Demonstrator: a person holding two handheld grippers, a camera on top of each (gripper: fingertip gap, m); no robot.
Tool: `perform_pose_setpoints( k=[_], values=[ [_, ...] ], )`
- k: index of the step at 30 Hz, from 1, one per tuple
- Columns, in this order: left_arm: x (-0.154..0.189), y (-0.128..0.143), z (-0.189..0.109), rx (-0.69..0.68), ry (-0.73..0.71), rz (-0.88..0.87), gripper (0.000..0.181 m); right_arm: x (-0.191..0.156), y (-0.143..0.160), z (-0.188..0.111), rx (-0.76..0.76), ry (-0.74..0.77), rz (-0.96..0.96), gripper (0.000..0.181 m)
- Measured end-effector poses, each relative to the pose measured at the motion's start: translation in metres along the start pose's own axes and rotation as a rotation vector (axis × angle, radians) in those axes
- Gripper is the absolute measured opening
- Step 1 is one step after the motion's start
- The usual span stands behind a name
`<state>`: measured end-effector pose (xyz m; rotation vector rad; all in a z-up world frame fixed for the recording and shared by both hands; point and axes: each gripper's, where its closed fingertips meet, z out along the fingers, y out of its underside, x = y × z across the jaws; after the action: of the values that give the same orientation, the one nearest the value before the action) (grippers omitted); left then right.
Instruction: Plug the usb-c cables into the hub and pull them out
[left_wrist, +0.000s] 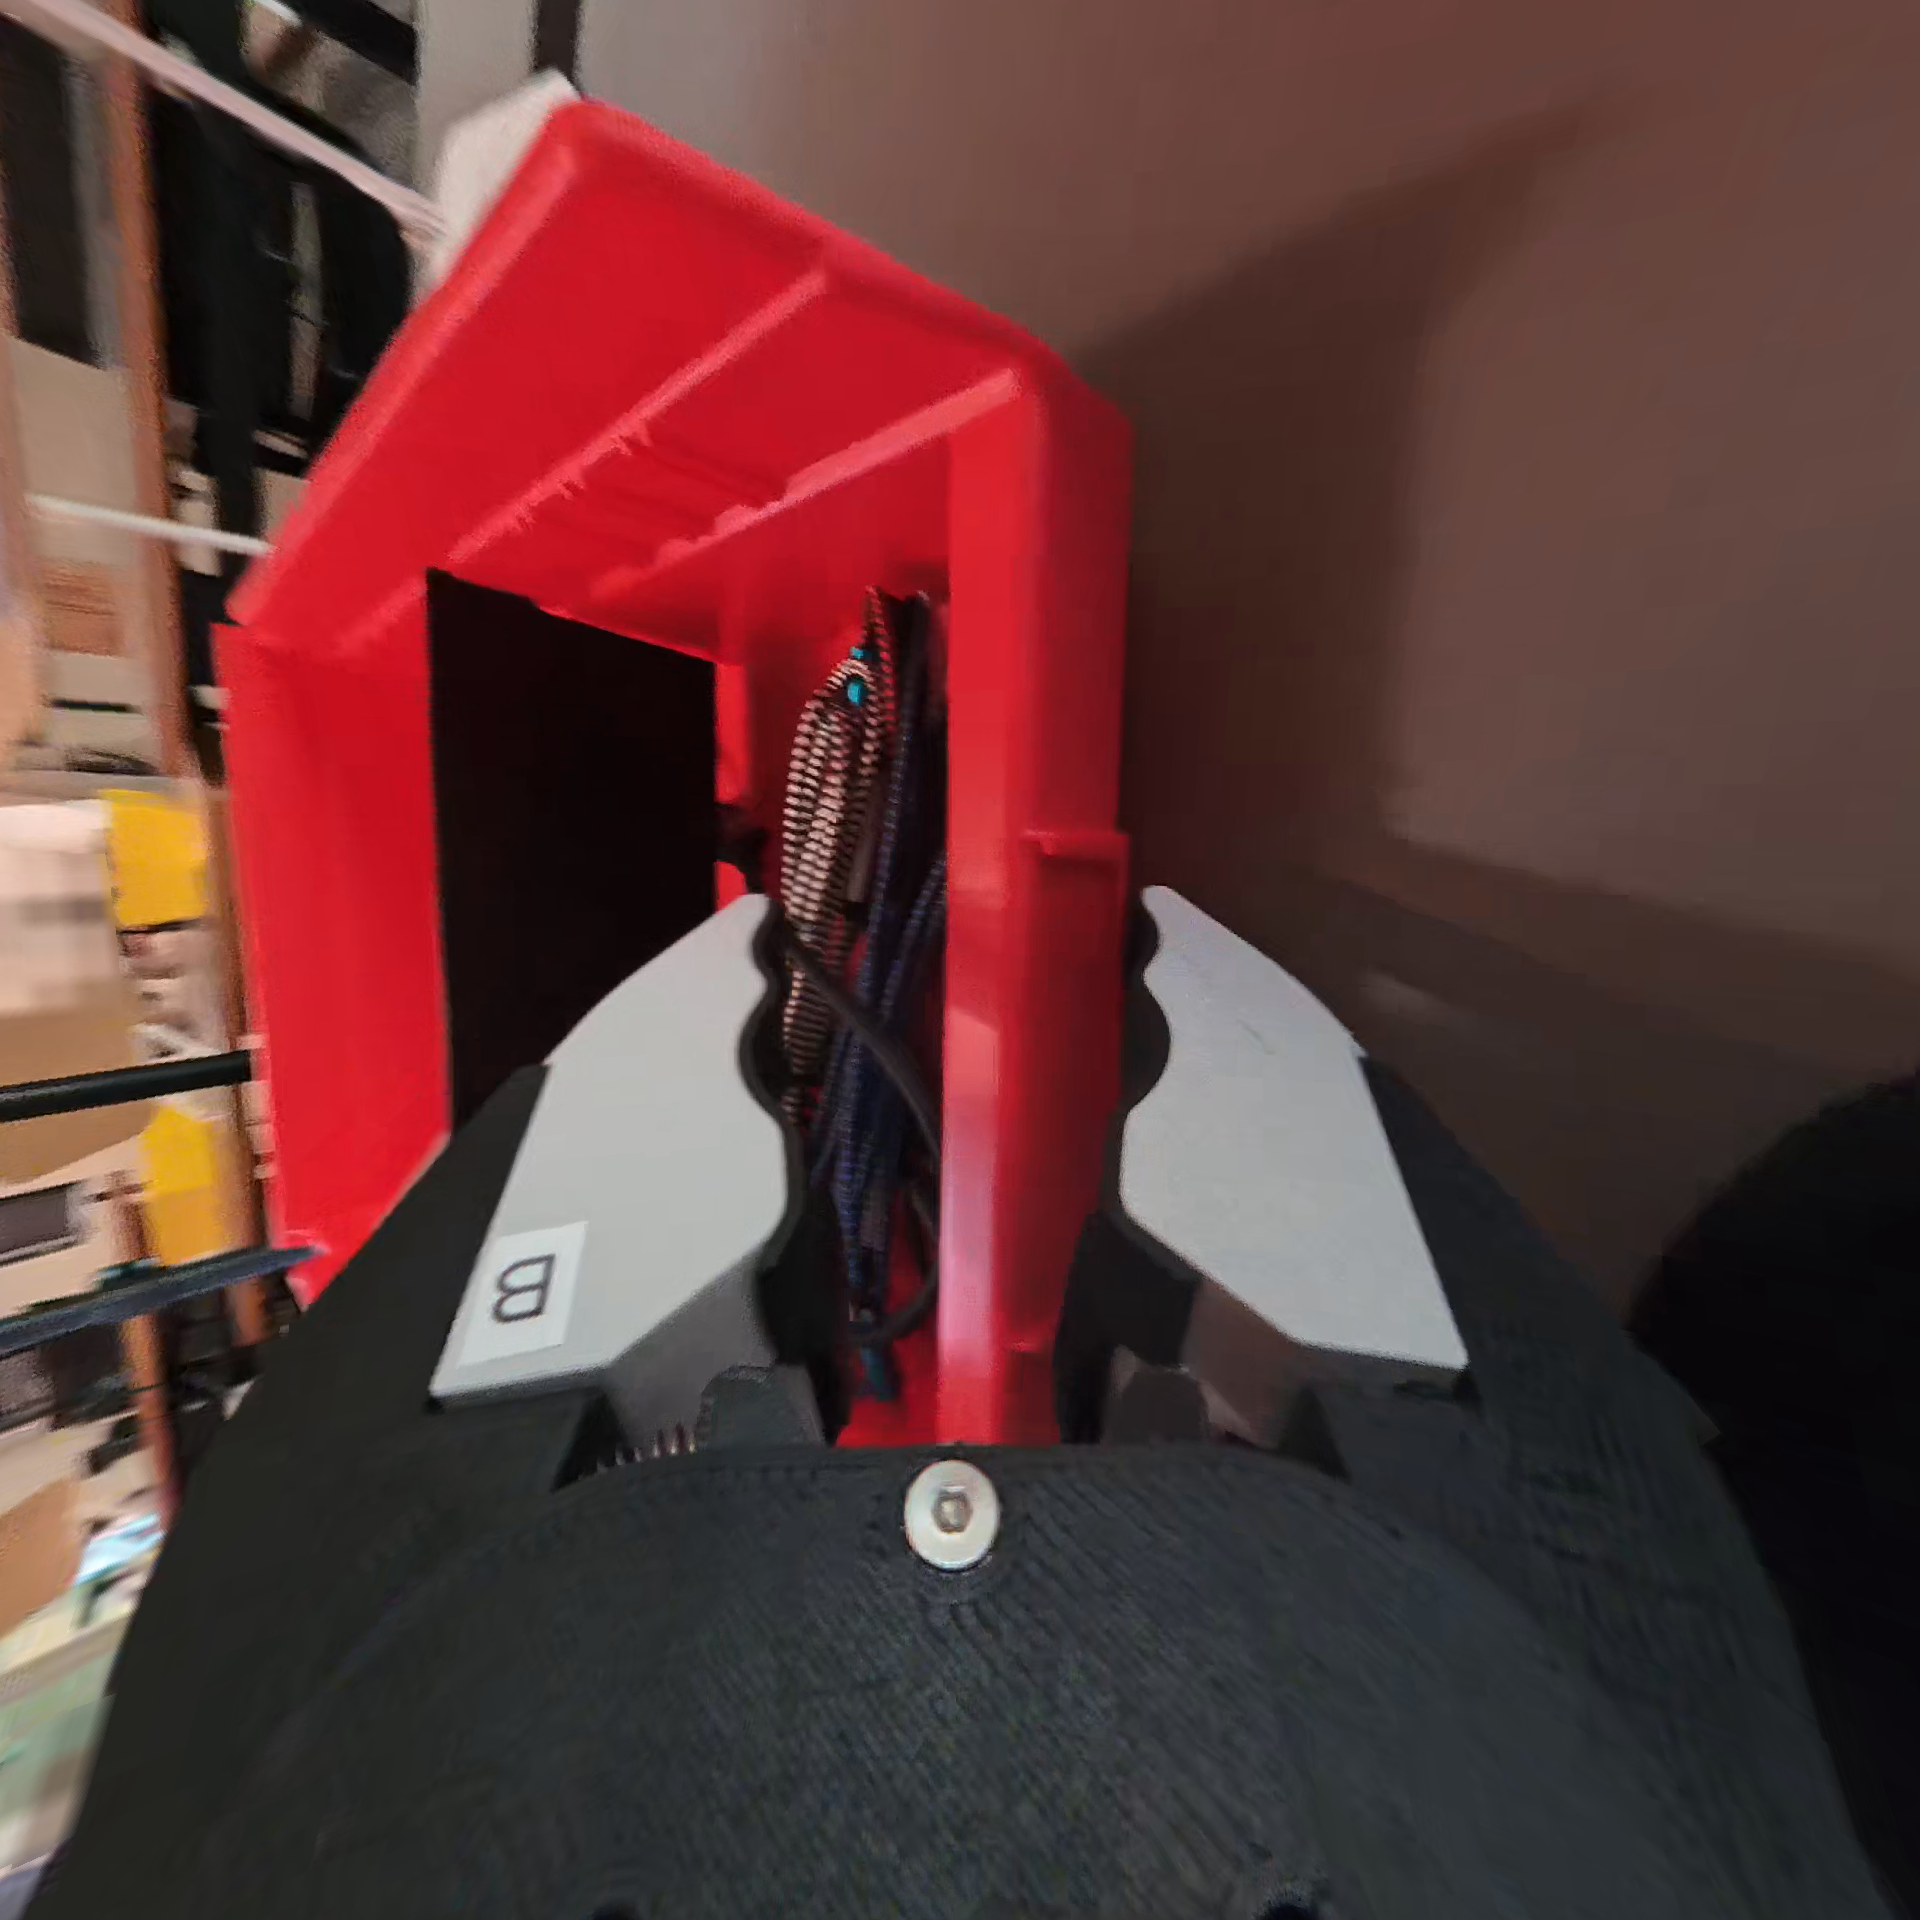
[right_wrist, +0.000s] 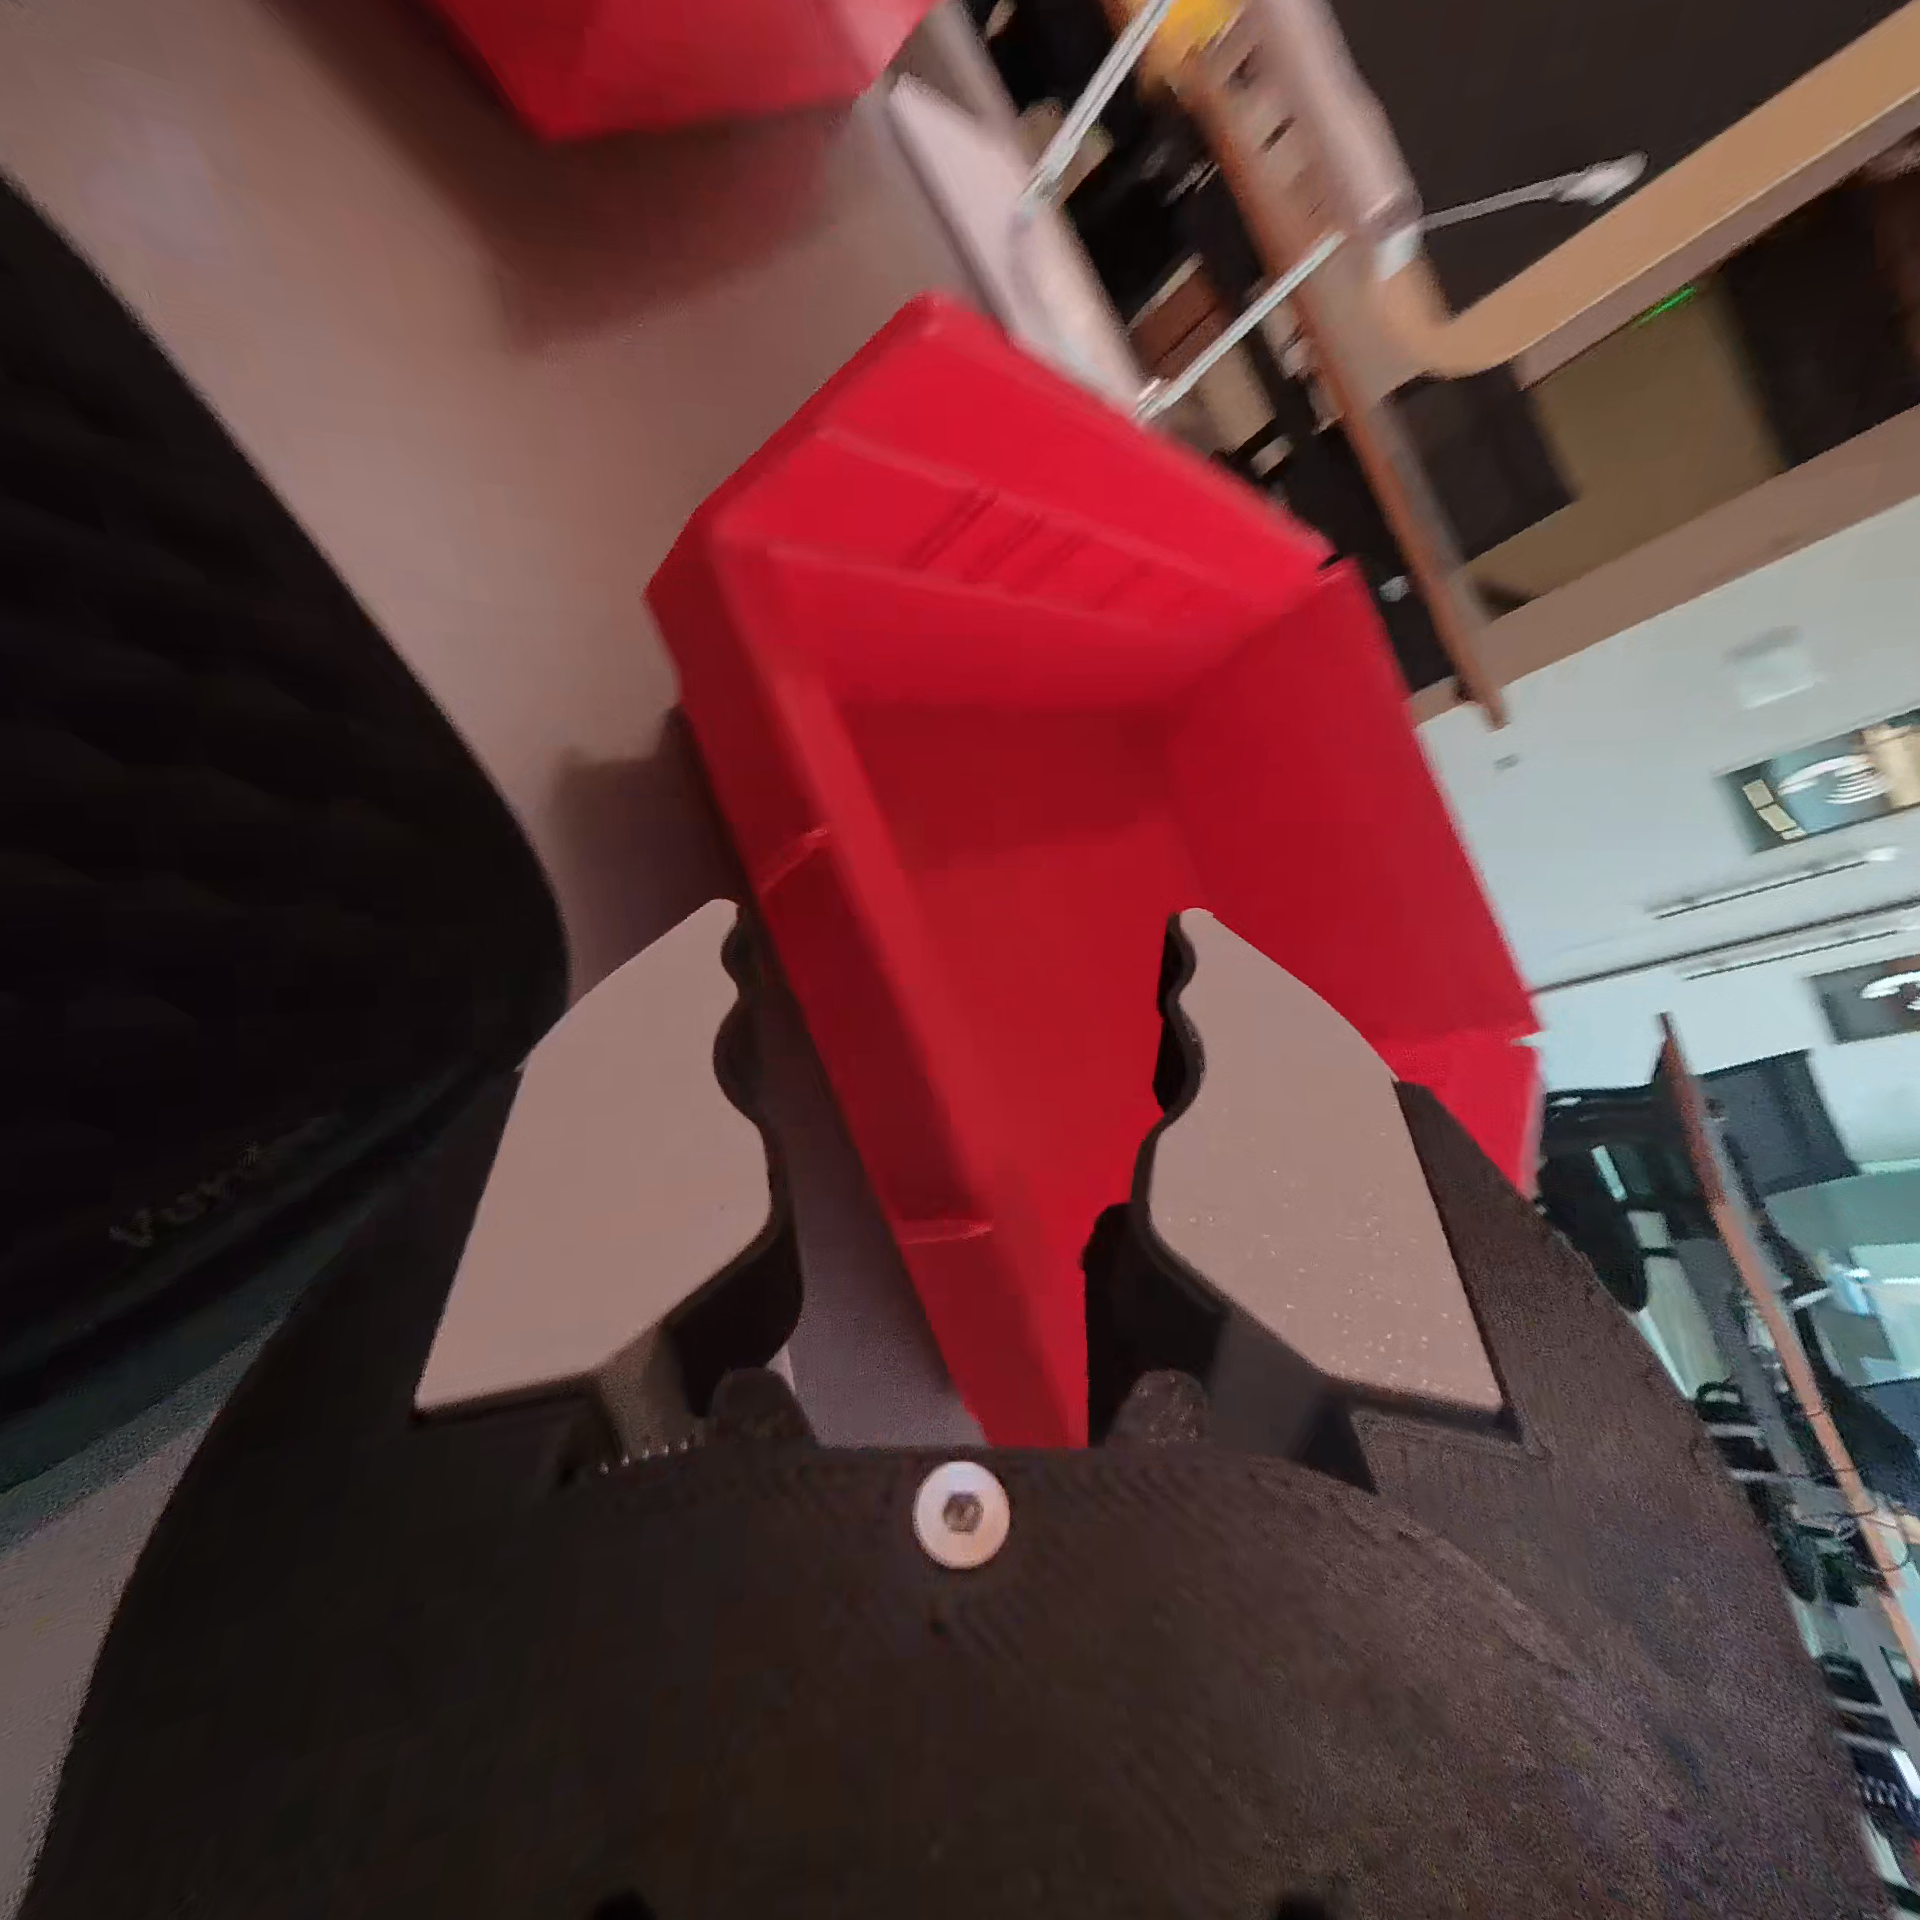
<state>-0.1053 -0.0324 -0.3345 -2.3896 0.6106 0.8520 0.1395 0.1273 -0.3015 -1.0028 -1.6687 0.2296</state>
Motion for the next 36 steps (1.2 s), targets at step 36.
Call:
perform_pose_setpoints(
  k=[36],
  values=[
    [0.032,0.244,-0.156,-0.603,-0.037,-0.245,0.035,0.015,0.125,-0.052,-0.552,0.003,-0.05,0.045]
  ],
)
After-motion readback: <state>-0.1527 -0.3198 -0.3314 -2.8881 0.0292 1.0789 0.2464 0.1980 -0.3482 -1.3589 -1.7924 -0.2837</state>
